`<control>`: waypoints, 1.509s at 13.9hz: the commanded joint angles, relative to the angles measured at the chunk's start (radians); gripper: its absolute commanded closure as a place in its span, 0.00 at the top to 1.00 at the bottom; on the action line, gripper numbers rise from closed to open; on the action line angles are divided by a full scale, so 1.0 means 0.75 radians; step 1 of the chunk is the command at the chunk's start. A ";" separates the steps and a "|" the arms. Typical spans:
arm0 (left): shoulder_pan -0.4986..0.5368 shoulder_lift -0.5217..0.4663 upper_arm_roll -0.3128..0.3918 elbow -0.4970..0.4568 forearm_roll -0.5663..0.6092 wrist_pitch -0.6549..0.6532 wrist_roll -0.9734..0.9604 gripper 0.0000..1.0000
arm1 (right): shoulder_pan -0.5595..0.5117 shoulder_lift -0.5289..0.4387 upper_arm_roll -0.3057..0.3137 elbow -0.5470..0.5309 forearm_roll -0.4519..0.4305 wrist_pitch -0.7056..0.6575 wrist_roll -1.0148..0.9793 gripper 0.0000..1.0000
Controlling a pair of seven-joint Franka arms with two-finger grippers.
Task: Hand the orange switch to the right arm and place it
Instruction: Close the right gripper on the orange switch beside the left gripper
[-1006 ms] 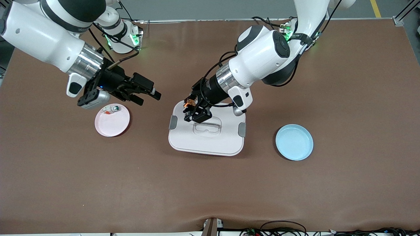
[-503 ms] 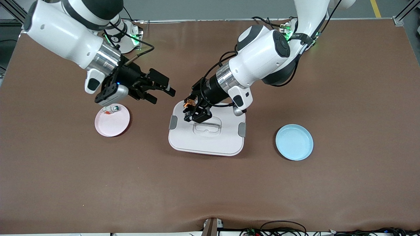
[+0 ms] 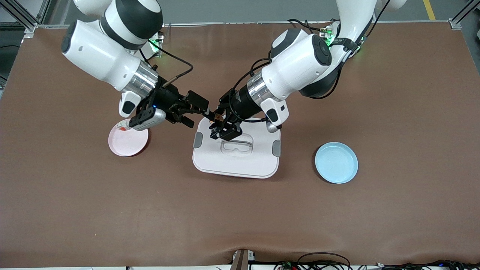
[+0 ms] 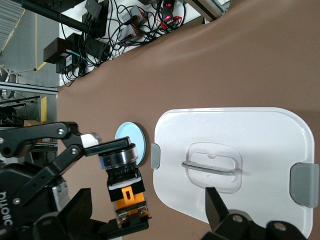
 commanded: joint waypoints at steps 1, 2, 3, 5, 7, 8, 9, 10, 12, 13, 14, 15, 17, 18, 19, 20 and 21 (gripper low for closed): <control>-0.011 -0.015 0.009 -0.002 0.021 0.014 -0.022 0.51 | 0.043 0.020 -0.014 0.009 0.042 0.012 -0.043 1.00; -0.011 -0.015 0.009 -0.002 0.023 0.014 -0.022 0.51 | 0.057 0.022 -0.014 0.009 0.044 0.014 -0.033 1.00; -0.011 -0.015 0.009 -0.002 0.023 0.014 -0.022 0.51 | 0.068 0.034 -0.014 0.009 0.046 0.014 -0.027 1.00; -0.011 -0.015 0.009 -0.004 0.023 0.014 -0.022 0.51 | 0.068 0.036 -0.014 0.009 0.069 0.010 -0.014 1.00; -0.011 -0.015 0.009 -0.006 0.023 0.014 -0.022 0.51 | 0.070 0.036 -0.014 0.009 0.083 0.010 -0.008 1.00; -0.008 -0.015 0.009 -0.006 0.023 0.014 -0.022 0.51 | 0.072 0.036 -0.014 0.009 0.085 0.012 -0.008 1.00; -0.008 -0.015 0.009 -0.006 0.023 0.014 -0.022 0.51 | 0.070 0.036 -0.014 0.011 0.091 0.012 -0.008 1.00; -0.008 -0.015 0.009 -0.006 0.023 0.014 -0.022 0.51 | 0.070 0.036 -0.014 0.013 0.098 0.012 -0.008 1.00; -0.008 -0.015 0.009 -0.006 0.023 0.014 -0.022 0.51 | 0.070 0.036 -0.014 0.020 0.102 0.010 -0.008 0.90; -0.008 -0.015 0.009 -0.006 0.023 0.014 -0.022 0.51 | 0.070 0.036 -0.014 0.028 0.102 0.010 -0.008 0.84; -0.008 -0.015 0.009 -0.006 0.023 0.014 -0.022 0.51 | 0.068 0.036 -0.014 0.032 0.106 0.010 -0.008 0.83; -0.008 -0.015 0.009 -0.006 0.023 0.014 -0.022 0.51 | 0.068 0.040 -0.014 0.042 0.118 0.010 -0.010 0.82; -0.008 -0.015 0.009 -0.008 0.023 0.014 -0.020 0.51 | 0.066 0.046 -0.014 0.052 0.120 0.010 -0.010 0.81; -0.008 -0.015 0.009 -0.008 0.023 0.014 -0.020 0.51 | 0.068 0.054 -0.014 0.056 0.120 0.014 -0.010 0.81; -0.008 -0.015 0.009 -0.008 0.023 0.014 -0.020 0.51 | 0.070 0.058 -0.014 0.062 0.122 0.014 -0.008 0.81; -0.008 -0.015 0.009 -0.008 0.023 0.014 -0.020 0.51 | 0.070 0.064 -0.014 0.067 0.130 0.014 -0.008 0.81; -0.008 -0.015 0.009 -0.010 0.023 0.014 -0.020 0.51 | 0.072 0.069 -0.014 0.071 0.136 0.014 -0.010 0.79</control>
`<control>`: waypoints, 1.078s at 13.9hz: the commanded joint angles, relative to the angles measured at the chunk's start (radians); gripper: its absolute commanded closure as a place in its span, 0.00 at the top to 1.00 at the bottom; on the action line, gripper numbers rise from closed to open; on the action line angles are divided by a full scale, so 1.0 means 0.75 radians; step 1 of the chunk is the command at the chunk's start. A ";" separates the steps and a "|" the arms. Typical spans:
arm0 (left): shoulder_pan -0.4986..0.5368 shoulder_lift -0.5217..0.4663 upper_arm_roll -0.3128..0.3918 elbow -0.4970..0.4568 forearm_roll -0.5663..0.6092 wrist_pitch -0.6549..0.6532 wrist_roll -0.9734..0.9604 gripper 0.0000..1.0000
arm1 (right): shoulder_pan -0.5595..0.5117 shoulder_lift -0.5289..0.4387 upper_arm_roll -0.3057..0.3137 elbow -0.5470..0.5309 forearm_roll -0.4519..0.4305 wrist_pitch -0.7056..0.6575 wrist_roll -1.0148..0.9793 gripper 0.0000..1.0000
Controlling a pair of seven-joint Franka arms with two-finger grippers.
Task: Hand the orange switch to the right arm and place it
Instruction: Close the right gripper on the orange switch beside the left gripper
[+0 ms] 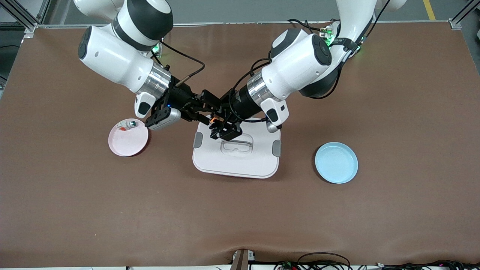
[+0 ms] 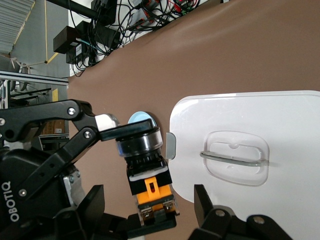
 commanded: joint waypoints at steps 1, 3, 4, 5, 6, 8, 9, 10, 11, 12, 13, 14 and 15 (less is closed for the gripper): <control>-0.008 -0.015 0.009 -0.010 0.022 0.014 -0.020 0.51 | 0.017 0.033 -0.013 0.042 0.038 0.005 -0.001 0.74; -0.008 -0.015 0.009 -0.010 0.022 0.014 -0.020 0.51 | 0.017 0.043 -0.013 0.044 0.038 0.013 -0.003 0.54; -0.008 -0.015 0.009 -0.010 0.022 0.014 -0.022 0.51 | 0.017 0.045 -0.013 0.046 0.040 0.017 -0.003 0.37; -0.008 -0.015 0.009 -0.010 0.022 0.014 -0.022 0.51 | 0.017 0.051 -0.013 0.052 0.040 0.017 -0.001 0.09; -0.008 -0.015 0.009 -0.010 0.022 0.014 -0.020 0.51 | 0.019 0.055 -0.011 0.052 0.040 0.017 0.001 0.00; -0.008 -0.017 0.009 -0.016 0.022 0.012 -0.020 0.51 | 0.017 0.057 -0.011 0.052 0.042 0.015 0.001 0.00; -0.008 -0.017 0.009 -0.016 0.022 0.012 -0.020 0.51 | 0.019 0.057 -0.011 0.052 0.042 0.015 0.003 0.00; -0.008 -0.017 0.009 -0.014 0.022 0.012 -0.020 0.51 | 0.019 0.057 -0.011 0.052 0.042 0.015 0.001 0.00; -0.008 -0.017 0.009 -0.014 0.022 0.012 -0.020 0.53 | 0.019 0.059 -0.011 0.052 0.042 0.017 0.001 0.00; -0.008 -0.017 0.009 -0.014 0.022 0.012 -0.020 0.54 | 0.019 0.061 -0.011 0.052 0.042 0.017 0.001 0.00; -0.008 -0.017 0.009 -0.014 0.022 0.012 -0.020 0.59 | 0.019 0.065 -0.011 0.054 0.040 0.015 0.001 0.00; -0.006 -0.017 0.009 -0.012 0.020 0.012 -0.022 0.67 | 0.019 0.067 -0.011 0.054 0.038 0.013 -0.001 0.00; -0.006 -0.017 0.009 -0.012 0.022 0.012 -0.020 0.70 | 0.021 0.067 -0.011 0.054 0.038 0.013 -0.005 0.00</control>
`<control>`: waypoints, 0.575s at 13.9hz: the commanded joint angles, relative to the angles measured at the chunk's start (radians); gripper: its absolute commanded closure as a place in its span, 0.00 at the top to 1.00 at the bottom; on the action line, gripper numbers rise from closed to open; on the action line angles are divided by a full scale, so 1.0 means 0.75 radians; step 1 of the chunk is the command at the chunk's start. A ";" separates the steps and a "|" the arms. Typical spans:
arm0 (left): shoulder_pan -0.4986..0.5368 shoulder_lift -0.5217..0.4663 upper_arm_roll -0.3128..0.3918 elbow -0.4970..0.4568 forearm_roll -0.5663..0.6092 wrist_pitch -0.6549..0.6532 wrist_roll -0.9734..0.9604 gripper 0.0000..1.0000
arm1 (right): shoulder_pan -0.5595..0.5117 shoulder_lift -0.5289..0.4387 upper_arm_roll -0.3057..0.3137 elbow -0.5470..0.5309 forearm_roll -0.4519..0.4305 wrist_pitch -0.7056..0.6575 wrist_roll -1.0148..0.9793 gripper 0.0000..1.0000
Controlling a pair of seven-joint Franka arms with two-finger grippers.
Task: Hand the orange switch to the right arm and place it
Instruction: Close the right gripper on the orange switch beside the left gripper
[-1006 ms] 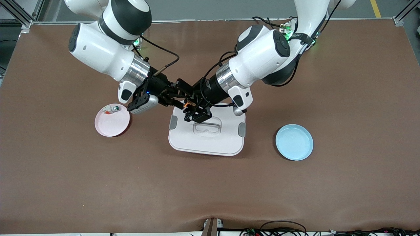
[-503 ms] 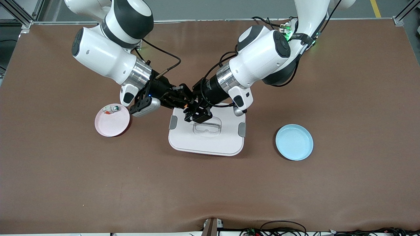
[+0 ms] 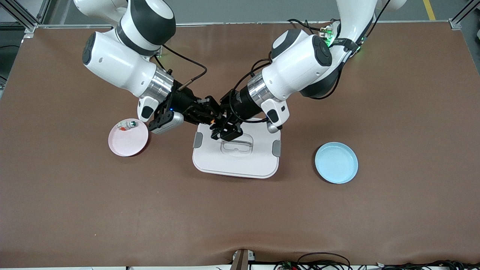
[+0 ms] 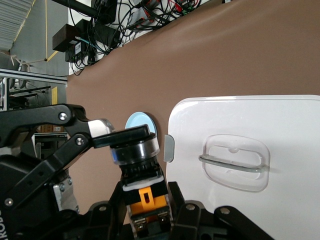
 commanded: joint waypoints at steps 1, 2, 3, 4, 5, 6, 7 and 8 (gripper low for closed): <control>-0.007 -0.017 0.007 -0.008 0.022 0.015 -0.018 0.77 | 0.025 0.034 -0.013 0.035 0.029 0.000 0.028 0.00; -0.009 -0.017 0.007 -0.010 0.022 0.015 -0.018 0.91 | 0.025 0.034 -0.013 0.035 0.027 -0.004 0.022 0.00; -0.007 -0.017 0.007 -0.010 0.022 0.015 -0.018 1.00 | 0.023 0.034 -0.013 0.037 0.021 -0.004 0.010 0.00; -0.007 -0.017 0.007 -0.010 0.022 0.015 -0.020 1.00 | 0.023 0.034 -0.013 0.037 0.019 -0.004 0.010 0.00; -0.005 -0.017 0.007 -0.010 0.022 0.015 -0.020 1.00 | 0.023 0.034 -0.013 0.037 0.014 -0.006 0.010 0.00; -0.003 -0.017 0.007 -0.010 0.022 0.015 -0.018 1.00 | 0.023 0.034 -0.013 0.039 0.012 -0.006 0.002 0.00; -0.001 -0.017 0.007 -0.010 0.022 0.013 -0.020 1.00 | 0.023 0.034 -0.013 0.043 0.004 -0.006 -0.029 0.00; -0.001 -0.017 0.007 -0.010 0.022 0.013 -0.020 1.00 | 0.021 0.036 -0.013 0.043 -0.030 -0.006 -0.112 0.00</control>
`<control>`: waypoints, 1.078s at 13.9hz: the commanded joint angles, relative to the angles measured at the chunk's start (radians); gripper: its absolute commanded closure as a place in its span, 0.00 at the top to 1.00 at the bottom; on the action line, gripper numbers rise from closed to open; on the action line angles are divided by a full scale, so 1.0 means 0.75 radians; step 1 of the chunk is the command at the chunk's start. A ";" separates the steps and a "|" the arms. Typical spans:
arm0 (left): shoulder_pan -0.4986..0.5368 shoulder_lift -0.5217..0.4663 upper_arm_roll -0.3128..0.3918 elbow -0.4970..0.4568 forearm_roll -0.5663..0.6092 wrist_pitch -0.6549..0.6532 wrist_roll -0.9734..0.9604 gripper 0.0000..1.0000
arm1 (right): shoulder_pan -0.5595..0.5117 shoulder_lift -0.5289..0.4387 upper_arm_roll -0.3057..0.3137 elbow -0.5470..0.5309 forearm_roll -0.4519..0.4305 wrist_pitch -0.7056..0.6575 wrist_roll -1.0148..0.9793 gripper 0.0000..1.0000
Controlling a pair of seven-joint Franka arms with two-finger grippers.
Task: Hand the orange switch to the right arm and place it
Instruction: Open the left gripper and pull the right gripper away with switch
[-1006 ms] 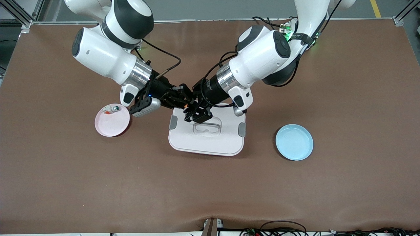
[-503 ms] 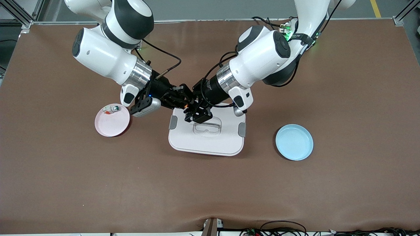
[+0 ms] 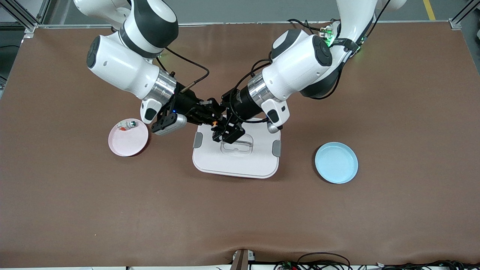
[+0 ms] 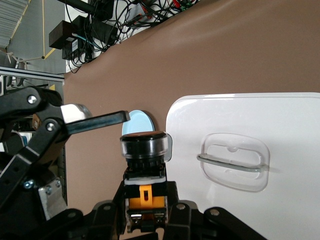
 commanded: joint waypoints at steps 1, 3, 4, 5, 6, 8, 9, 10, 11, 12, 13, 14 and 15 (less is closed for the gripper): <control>-0.001 -0.016 0.005 -0.010 0.022 0.010 -0.018 1.00 | 0.002 0.020 -0.015 0.035 -0.082 -0.008 -0.205 0.00; 0.001 -0.016 0.005 -0.016 0.024 0.008 -0.014 1.00 | -0.008 0.024 -0.019 0.029 -0.138 -0.014 -0.412 0.00; 0.003 -0.019 0.005 -0.022 0.030 0.006 -0.010 1.00 | -0.010 0.026 -0.023 0.025 -0.142 -0.022 -0.454 0.00; 0.009 -0.023 0.005 -0.022 0.051 0.005 -0.012 1.00 | -0.028 0.026 -0.023 0.023 -0.166 -0.040 -0.491 0.00; 0.011 -0.027 0.005 -0.022 0.059 0.005 -0.012 1.00 | -0.047 0.032 -0.021 0.025 -0.225 -0.073 -0.560 0.00; 0.015 -0.035 0.007 -0.038 0.075 0.003 -0.010 1.00 | -0.085 0.034 -0.023 0.025 -0.305 -0.150 -0.626 0.00; 0.017 -0.047 0.007 -0.059 0.114 0.003 -0.010 1.00 | -0.110 0.034 -0.021 0.025 -0.368 -0.201 -0.671 0.00; 0.019 -0.057 0.007 -0.085 0.136 0.003 -0.012 1.00 | -0.137 0.032 -0.023 0.027 -0.414 -0.269 -0.718 0.00; 0.032 -0.072 0.007 -0.112 0.141 0.003 -0.010 1.00 | -0.167 0.030 -0.023 0.029 -0.444 -0.334 -0.785 0.00; 0.046 -0.084 0.007 -0.141 0.149 0.001 -0.010 1.00 | -0.200 0.030 -0.023 0.029 -0.477 -0.390 -0.905 0.00; 0.060 -0.098 0.007 -0.173 0.161 0.001 -0.008 1.00 | -0.243 0.030 -0.023 0.027 -0.506 -0.439 -1.064 0.00; 0.077 -0.114 0.005 -0.208 0.165 -0.001 -0.006 1.00 | -0.272 0.028 -0.025 0.025 -0.526 -0.472 -1.187 0.00; 0.091 -0.131 0.005 -0.245 0.165 -0.001 0.014 1.00 | -0.310 0.028 -0.025 0.017 -0.577 -0.494 -1.276 0.00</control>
